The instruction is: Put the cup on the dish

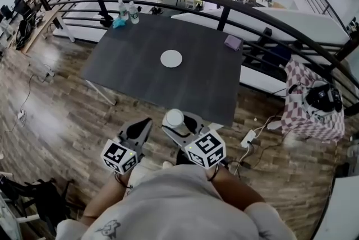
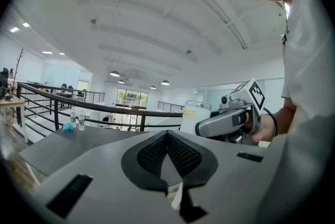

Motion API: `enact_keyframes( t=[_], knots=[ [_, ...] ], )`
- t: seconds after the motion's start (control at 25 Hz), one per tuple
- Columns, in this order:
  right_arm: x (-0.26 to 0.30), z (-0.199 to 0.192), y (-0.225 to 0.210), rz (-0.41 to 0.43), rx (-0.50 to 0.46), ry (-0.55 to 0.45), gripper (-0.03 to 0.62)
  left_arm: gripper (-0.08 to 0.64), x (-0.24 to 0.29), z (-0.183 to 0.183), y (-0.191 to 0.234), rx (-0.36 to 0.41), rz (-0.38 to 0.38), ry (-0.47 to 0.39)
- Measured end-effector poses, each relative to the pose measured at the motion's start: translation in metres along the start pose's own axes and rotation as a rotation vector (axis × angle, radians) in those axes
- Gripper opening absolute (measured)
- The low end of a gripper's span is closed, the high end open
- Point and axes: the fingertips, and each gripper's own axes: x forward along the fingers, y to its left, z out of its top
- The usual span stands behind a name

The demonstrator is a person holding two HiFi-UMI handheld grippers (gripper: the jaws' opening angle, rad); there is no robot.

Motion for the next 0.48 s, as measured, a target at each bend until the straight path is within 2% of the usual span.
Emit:
enact_keyframes(
  t=[0.48],
  knots=[
    [0.042,0.018,-0.051,0.030,-0.008,0.005,0.261,0.008,0.030,0.008,0.045,-0.013,0.054,-0.006]
  ],
)
